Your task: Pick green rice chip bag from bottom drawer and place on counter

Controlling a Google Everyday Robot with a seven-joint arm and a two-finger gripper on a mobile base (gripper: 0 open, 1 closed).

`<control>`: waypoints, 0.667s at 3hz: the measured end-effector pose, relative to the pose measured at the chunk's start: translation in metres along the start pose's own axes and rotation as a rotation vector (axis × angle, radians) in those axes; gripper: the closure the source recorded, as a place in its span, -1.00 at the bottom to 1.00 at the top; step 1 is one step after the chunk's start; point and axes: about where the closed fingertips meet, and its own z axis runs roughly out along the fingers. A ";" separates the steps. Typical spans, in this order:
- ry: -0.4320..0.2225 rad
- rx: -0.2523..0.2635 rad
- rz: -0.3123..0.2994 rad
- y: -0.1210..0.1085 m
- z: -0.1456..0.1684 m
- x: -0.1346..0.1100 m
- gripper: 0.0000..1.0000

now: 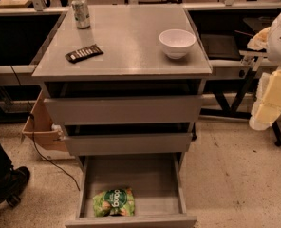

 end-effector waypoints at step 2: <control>-0.011 -0.026 -0.038 0.001 0.019 -0.012 -1.00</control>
Offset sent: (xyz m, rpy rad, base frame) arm 0.0125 0.0242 -0.0346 0.0091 0.0512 0.0818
